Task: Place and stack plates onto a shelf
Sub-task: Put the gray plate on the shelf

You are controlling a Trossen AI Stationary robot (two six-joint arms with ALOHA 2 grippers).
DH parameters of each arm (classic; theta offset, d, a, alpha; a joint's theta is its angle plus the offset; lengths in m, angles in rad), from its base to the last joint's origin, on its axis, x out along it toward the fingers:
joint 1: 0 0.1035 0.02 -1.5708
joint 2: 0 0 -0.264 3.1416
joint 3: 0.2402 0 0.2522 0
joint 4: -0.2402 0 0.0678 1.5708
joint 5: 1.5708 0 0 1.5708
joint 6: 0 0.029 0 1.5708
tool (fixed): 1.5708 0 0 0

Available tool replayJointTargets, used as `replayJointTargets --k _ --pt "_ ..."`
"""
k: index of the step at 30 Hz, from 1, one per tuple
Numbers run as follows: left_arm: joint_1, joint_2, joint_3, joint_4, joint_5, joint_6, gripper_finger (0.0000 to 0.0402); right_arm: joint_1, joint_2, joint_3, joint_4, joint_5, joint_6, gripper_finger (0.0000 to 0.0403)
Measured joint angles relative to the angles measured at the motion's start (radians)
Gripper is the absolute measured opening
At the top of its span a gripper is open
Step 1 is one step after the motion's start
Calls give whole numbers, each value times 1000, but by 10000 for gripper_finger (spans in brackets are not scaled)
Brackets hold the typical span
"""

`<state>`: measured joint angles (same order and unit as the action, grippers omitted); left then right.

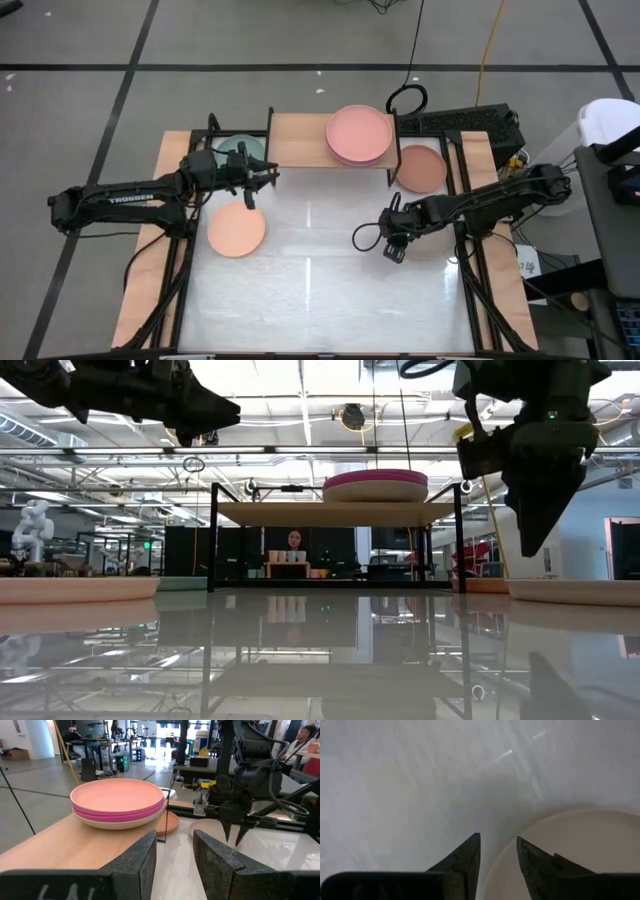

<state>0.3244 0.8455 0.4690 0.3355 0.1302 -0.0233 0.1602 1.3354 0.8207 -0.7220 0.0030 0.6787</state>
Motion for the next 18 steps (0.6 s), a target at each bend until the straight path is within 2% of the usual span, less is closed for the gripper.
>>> replayJointTargets --k 18 --pt "0 0 0 -26 -1 0 133 12 79 0 -34 48 43 112"
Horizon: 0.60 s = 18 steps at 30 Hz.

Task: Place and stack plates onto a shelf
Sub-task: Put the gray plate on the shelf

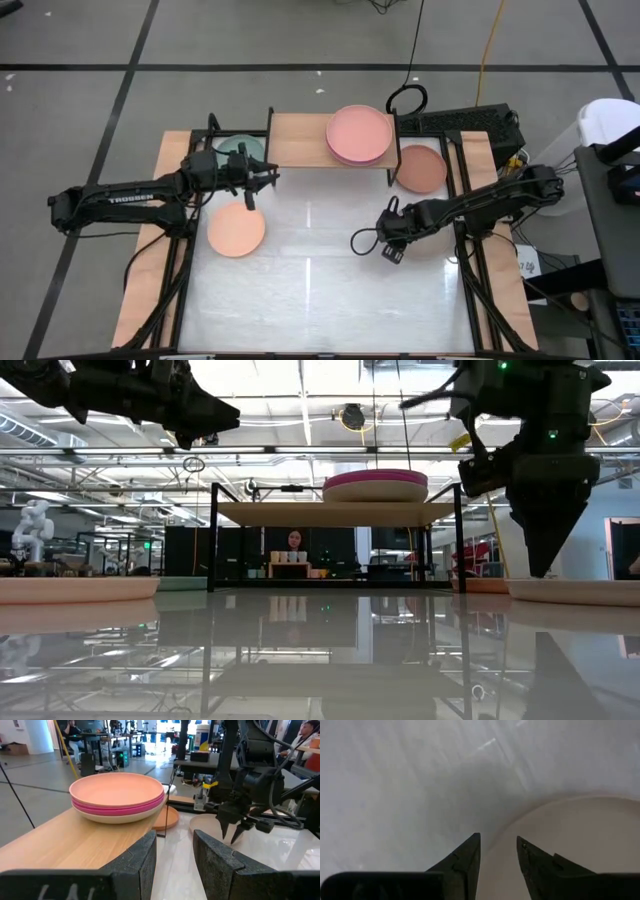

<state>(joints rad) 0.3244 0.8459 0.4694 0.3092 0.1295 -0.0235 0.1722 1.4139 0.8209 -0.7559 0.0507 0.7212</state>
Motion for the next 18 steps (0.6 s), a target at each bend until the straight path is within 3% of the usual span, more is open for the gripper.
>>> replayJointTargets --k 12,18 --pt "0 0 0 -20 0 0 133 0 94 0 -5 0 19 106" --pt "0 0 0 -23 0 -1 133 0 95 0 -5 -23 -7 68"
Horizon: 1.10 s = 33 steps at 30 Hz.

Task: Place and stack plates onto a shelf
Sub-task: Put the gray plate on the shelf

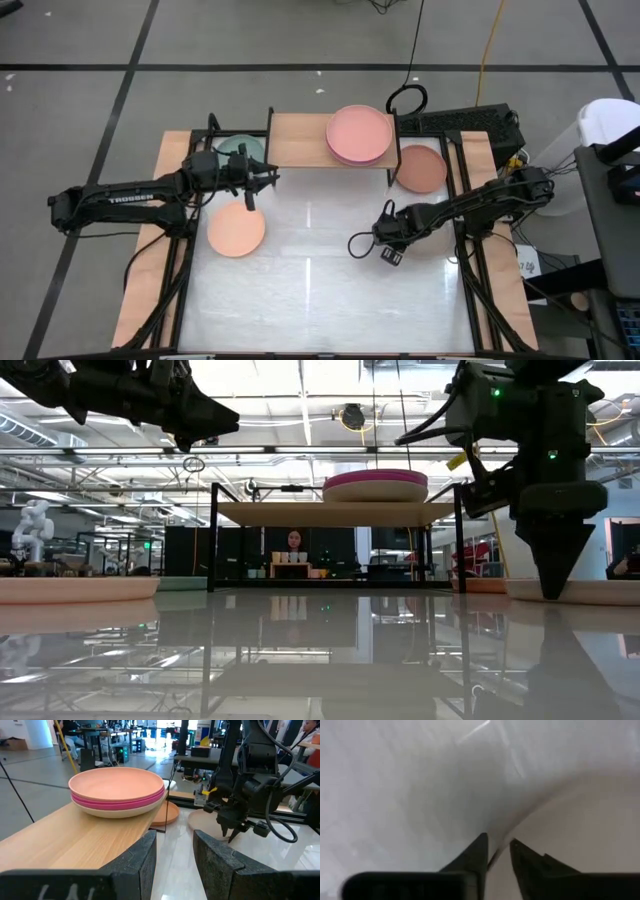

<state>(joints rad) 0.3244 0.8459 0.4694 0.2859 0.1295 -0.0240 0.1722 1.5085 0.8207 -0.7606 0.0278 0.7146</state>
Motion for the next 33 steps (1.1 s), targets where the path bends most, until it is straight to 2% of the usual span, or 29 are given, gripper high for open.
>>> replayJointTargets --k 4,11,16,22,27,31,33 --pt "0 0 0 0 0 -3 133 1 0 0 4 -56 -48 11" --pt "0 0 0 -5 0 -3 133 36 -34 5 16 -125 -73 4" --pt "0 0 1 0 0 -3 133 83 -87 58 40 -134 -133 1" --pt "0 0 1 5 0 -1 133 93 -150 136 144 -81 -166 1" --pt "0 -3 1 10 0 -4 133 90 -171 172 341 -32 -269 1" --pt "1 -22 1 -1 0 16 133 64 -171 192 440 -21 -383 0" --pt "2 -51 1 -22 0 25 133 44 -171 211 452 34 -410 0"
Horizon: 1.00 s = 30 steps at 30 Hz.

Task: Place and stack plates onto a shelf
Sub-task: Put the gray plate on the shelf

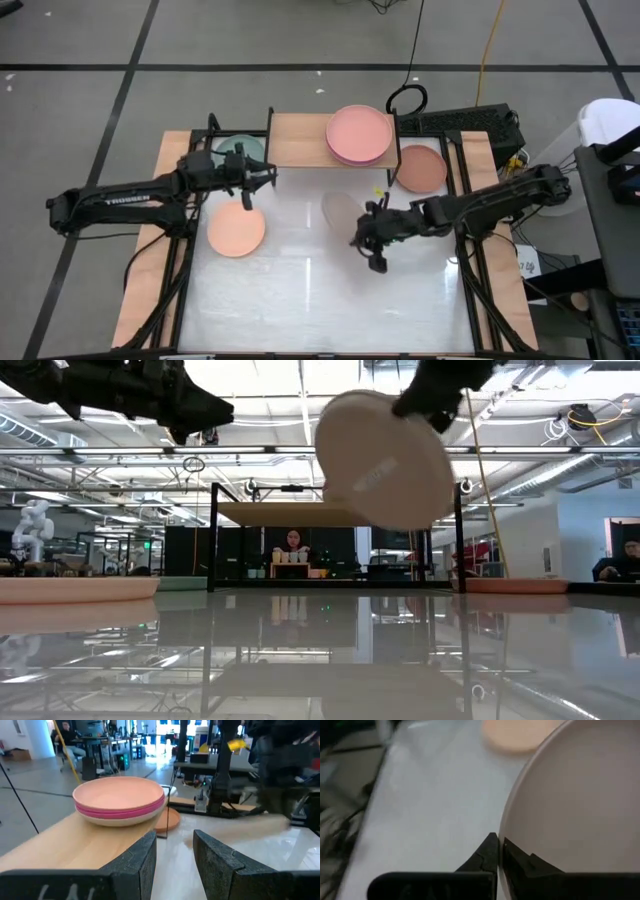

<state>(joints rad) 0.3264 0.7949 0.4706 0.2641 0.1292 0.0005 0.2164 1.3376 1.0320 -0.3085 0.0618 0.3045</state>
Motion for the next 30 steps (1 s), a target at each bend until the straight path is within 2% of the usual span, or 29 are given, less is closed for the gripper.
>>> replayJointTargets --k 3,9,13,18,21,26,30 --pt "5 -65 0 -45 0 31 133 -39 1 40 -1 67 -30 0" --pt "28 -190 0 -54 -65 87 133 -111 21 136 54 74 -157 0" --pt "39 -205 0 -56 -89 115 133 -165 40 204 111 75 -260 0" --pt "48 -185 -1 -66 -97 157 133 -251 90 284 207 124 -354 0" --pt "52 -181 0 -58 -105 159 133 -302 138 338 247 103 -389 0" --pt "52 -181 0 -58 -105 159 133 -382 259 461 254 7 -451 0" --pt "53 -181 0 -60 -105 155 133 -442 363 579 148 -11 -475 0"
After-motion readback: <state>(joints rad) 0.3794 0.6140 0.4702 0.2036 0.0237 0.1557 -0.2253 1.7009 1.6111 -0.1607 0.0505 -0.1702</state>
